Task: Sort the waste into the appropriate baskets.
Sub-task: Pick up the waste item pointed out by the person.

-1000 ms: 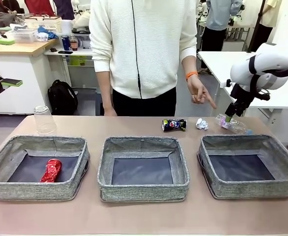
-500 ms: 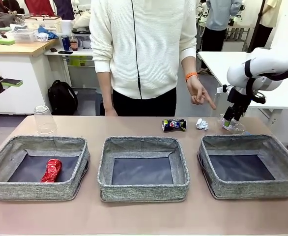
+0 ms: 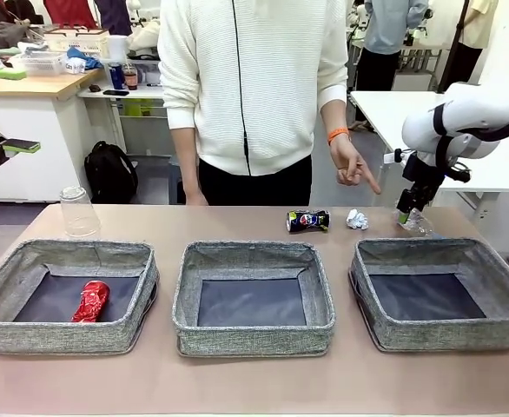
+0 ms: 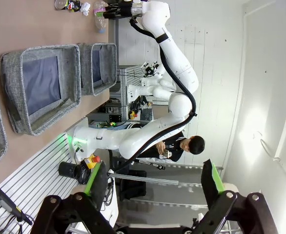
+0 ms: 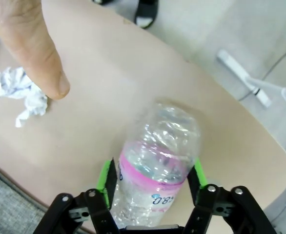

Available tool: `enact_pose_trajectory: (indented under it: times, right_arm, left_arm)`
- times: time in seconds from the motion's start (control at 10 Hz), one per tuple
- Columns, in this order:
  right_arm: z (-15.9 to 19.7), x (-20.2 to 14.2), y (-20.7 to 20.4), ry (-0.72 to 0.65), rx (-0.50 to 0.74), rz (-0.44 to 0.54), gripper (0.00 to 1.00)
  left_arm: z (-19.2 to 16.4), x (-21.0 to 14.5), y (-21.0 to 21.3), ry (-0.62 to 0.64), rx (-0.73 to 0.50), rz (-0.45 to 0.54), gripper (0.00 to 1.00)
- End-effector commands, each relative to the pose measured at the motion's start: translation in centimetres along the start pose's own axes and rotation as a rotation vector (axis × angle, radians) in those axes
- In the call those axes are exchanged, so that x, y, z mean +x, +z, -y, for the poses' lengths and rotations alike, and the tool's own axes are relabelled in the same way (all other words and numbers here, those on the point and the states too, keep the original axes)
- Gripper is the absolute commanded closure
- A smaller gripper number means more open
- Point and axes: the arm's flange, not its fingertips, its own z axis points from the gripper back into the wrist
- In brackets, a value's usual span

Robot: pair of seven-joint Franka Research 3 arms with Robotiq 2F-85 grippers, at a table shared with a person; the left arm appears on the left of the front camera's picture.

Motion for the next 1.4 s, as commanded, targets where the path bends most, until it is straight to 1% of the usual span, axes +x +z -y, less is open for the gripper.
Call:
enact_pose_trajectory:
  times: [0.0,0.1,0.2,0.7,0.9,1.0,1.1,1.2,1.3]
  right_arm:
    - [0.0,0.4,0.2,-0.019,-0.018,-0.032,1.0]
    - [0.0,0.3,0.1,-0.023,-0.021,-0.034,1.0]
    - [0.0,0.3,0.1,-0.033,-0.019,-0.03,0.87]
    - [0.4,0.0,0.7,-0.062,-0.066,-0.025,0.87]
    - [0.4,-0.3,2.6,-0.058,-0.075,0.02,0.87]
    - [-0.2,-0.6,5.3,-0.083,-0.053,0.058,0.87]
    - [-1.9,-1.6,8.9,-0.135,-0.051,0.079,0.87]
    - [-4.5,-2.6,12.6,-0.304,-0.035,0.074,0.87]
    - [-8.6,-4.0,16.3,-0.489,-0.042,0.136,0.87]
  left_arm:
    - [-0.1,-0.2,0.2,-0.022,0.003,-0.013,0.0]
    - [-0.1,-0.2,0.2,-0.022,0.003,-0.013,0.0]
    - [-0.1,-0.2,0.2,-0.022,0.003,-0.013,0.0]
    - [-0.1,-0.2,0.2,-0.022,0.003,-0.013,0.0]
    - [-0.1,-0.2,0.2,-0.022,0.003,-0.013,0.0]
    - [-0.1,-0.2,0.2,-0.022,0.003,-0.013,0.0]
    - [-0.1,-0.2,0.2,-0.022,0.003,-0.013,0.0]
    - [-0.1,-0.2,0.2,-0.022,0.003,-0.013,0.0]
    - [-0.1,-0.2,0.2,-0.022,0.003,-0.013,0.0]
